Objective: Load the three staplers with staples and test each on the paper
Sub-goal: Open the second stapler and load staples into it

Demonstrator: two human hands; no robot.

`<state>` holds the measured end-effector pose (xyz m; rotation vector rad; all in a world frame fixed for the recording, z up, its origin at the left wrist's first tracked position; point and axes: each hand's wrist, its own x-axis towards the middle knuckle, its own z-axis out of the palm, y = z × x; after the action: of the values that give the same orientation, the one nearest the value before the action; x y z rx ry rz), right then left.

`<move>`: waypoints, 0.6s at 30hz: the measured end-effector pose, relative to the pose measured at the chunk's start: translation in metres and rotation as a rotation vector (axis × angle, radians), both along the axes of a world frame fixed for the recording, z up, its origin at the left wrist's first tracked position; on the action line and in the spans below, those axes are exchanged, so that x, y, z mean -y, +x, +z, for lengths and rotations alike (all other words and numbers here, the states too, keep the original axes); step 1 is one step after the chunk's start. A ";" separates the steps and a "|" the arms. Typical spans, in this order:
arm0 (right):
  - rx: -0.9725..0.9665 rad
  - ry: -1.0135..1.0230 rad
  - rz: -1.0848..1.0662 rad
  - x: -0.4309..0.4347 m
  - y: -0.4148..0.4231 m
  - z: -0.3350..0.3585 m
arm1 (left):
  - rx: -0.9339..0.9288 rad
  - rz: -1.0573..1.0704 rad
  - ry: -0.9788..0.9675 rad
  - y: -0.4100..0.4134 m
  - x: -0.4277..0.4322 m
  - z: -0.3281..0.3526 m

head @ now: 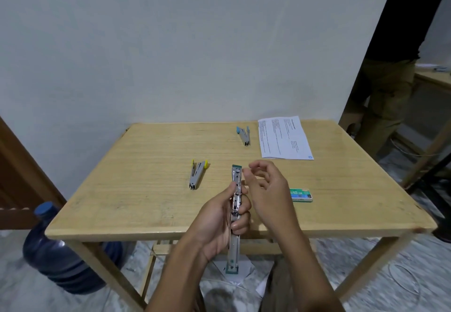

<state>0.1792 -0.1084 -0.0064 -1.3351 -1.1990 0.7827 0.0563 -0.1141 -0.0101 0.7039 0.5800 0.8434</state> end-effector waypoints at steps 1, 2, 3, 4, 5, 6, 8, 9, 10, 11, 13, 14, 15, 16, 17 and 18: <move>0.080 0.042 -0.003 0.003 -0.001 -0.004 | 0.015 0.016 -0.006 0.000 -0.001 -0.001; 0.151 0.069 0.009 0.006 -0.001 -0.007 | 0.018 0.027 -0.009 0.000 -0.001 -0.002; 0.211 0.086 0.023 0.010 -0.002 -0.008 | 0.016 0.032 -0.009 0.000 -0.001 -0.002; 0.255 0.103 0.032 0.012 -0.002 -0.009 | 0.002 0.034 -0.006 0.000 -0.001 -0.003; 0.289 0.119 0.033 0.013 -0.002 -0.009 | -0.020 0.034 -0.003 0.000 0.000 -0.003; 0.319 0.135 0.033 0.014 -0.002 -0.009 | -0.043 0.038 0.000 0.000 0.001 -0.003; 0.380 0.148 0.031 0.015 -0.001 -0.008 | -0.077 0.056 0.012 0.000 0.003 -0.001; 0.405 0.150 0.030 0.015 -0.001 -0.007 | -0.094 0.064 0.021 0.000 0.003 -0.001; 0.431 0.152 0.029 0.015 0.000 -0.007 | -0.114 0.068 0.033 -0.001 0.004 0.000; 0.456 0.158 0.028 0.015 0.000 -0.007 | -0.133 0.071 0.044 -0.001 0.004 0.000; 0.488 0.172 0.026 0.014 0.000 -0.006 | -0.153 0.075 0.061 -0.002 0.003 0.001; 0.490 0.175 0.024 0.014 0.000 -0.006 | -0.158 0.078 0.063 -0.002 0.002 0.002; 0.491 0.176 0.025 0.014 0.000 -0.005 | -0.163 0.082 0.062 -0.002 0.002 0.002; 0.500 0.174 0.027 0.014 0.000 -0.005 | -0.167 0.088 0.060 -0.002 0.002 0.002; 0.517 0.172 0.032 0.014 0.000 -0.005 | -0.171 0.096 0.058 -0.001 0.002 0.001; 0.538 0.170 0.040 0.015 0.000 -0.004 | -0.171 0.103 0.059 -0.001 0.002 0.001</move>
<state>0.1796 -0.1229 -0.0104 -1.4260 -1.6755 0.3402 0.0549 -0.1163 -0.0090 0.8106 0.7526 0.9040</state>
